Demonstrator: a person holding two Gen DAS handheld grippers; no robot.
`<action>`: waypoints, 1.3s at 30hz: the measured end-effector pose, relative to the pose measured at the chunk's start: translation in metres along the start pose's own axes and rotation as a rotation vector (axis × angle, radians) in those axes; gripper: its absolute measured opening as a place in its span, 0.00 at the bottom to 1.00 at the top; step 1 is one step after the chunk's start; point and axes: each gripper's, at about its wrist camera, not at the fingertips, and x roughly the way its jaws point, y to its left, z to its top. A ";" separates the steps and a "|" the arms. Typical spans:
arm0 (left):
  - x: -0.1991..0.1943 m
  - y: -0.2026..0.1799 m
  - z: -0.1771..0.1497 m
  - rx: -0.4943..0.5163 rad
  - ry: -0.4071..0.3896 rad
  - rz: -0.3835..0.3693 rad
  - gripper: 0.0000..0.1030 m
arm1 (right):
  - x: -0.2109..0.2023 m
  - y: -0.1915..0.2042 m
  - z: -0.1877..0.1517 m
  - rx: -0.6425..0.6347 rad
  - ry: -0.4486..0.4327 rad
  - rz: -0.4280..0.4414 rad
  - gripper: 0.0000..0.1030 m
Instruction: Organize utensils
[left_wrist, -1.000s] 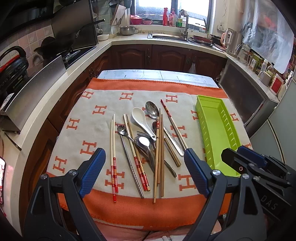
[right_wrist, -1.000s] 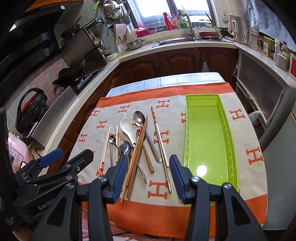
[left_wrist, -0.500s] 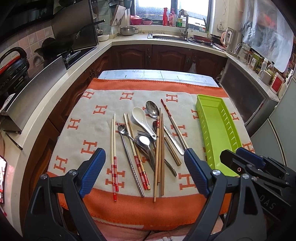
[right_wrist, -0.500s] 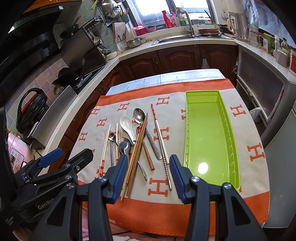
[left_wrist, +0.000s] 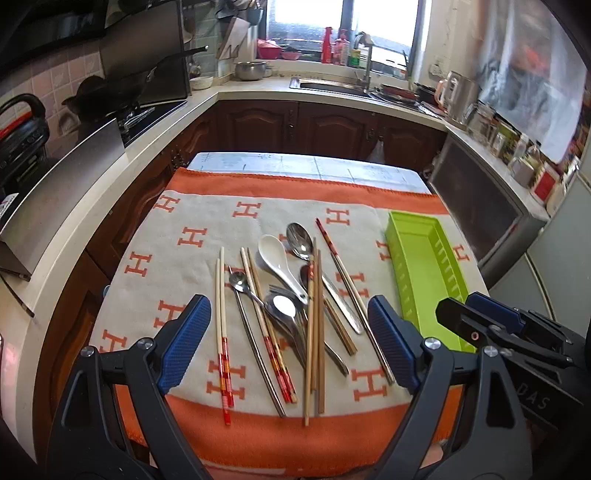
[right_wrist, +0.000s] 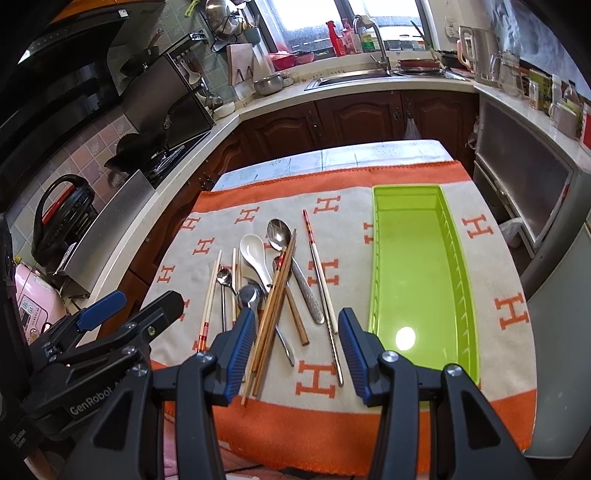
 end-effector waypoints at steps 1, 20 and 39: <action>0.002 0.002 0.003 -0.010 0.002 0.002 0.83 | 0.000 0.001 0.004 -0.005 -0.004 -0.001 0.46; 0.108 0.089 0.053 -0.063 0.200 0.066 0.83 | 0.056 0.016 0.083 -0.088 0.064 0.035 0.45; 0.210 0.123 0.039 -0.094 0.450 -0.013 0.61 | 0.195 -0.016 0.098 0.000 0.395 0.063 0.45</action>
